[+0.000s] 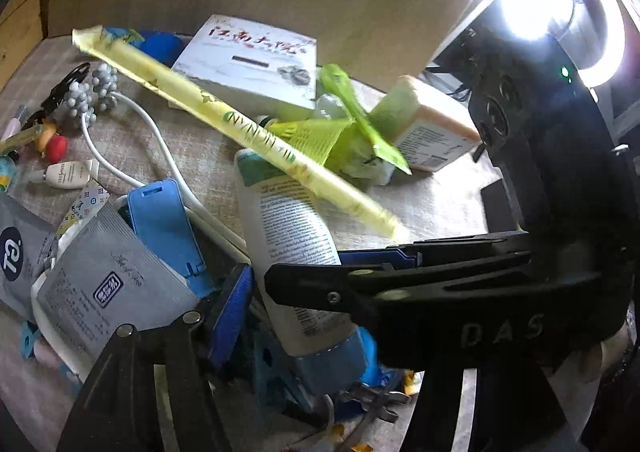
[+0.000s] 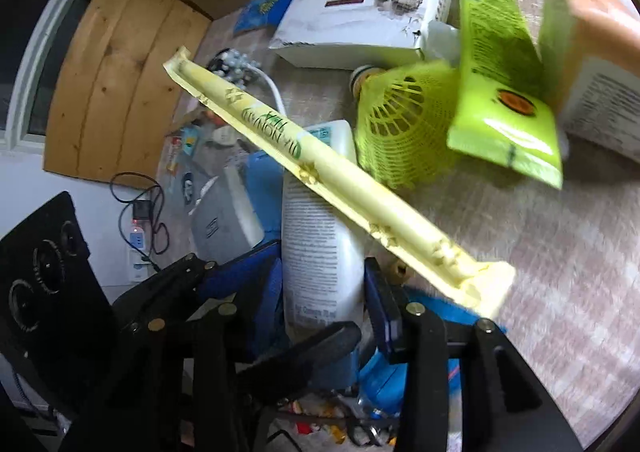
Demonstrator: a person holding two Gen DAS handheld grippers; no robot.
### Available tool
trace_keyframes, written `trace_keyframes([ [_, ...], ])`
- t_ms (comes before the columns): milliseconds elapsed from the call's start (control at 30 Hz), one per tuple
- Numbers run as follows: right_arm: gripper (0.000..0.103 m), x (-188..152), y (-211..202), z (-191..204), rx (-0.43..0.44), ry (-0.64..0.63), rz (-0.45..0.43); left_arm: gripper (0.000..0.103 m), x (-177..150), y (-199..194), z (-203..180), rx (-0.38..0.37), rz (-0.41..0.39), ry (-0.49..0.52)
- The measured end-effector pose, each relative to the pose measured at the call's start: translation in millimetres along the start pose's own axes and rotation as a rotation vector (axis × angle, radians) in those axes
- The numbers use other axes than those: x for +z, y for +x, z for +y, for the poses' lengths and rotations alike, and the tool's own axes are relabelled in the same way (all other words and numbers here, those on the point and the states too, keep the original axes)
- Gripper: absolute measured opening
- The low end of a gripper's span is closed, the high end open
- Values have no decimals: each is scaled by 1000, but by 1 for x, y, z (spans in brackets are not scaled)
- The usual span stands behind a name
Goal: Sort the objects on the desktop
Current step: 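Grasp the white lotion tube with the teal cap using the right tool, then carry the white tube to the tray and open the right tool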
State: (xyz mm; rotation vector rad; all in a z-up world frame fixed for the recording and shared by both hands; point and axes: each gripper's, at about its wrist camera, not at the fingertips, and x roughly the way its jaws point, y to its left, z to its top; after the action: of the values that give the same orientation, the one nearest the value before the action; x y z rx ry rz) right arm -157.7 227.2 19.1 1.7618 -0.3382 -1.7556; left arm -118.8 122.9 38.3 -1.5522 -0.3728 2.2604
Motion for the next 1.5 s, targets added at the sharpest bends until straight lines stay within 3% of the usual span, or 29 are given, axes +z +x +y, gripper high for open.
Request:
trace_keyframes([
  [367, 36, -31, -24, 1, 43, 37, -35, 56, -19, -16, -35, -66, 1, 28],
  [667, 35, -71, -82, -27, 58, 108, -145, 55, -20, -20, -93, -145, -12, 86],
  [1033, 34, -150, -178, -99, 55, 277, -324, 55, -38, -4, -213, -259, 57, 263],
  [1500, 34, -297, -278, -205, 5, 558, -517, 55, -103, 37, -382, -419, 207, 519],
])
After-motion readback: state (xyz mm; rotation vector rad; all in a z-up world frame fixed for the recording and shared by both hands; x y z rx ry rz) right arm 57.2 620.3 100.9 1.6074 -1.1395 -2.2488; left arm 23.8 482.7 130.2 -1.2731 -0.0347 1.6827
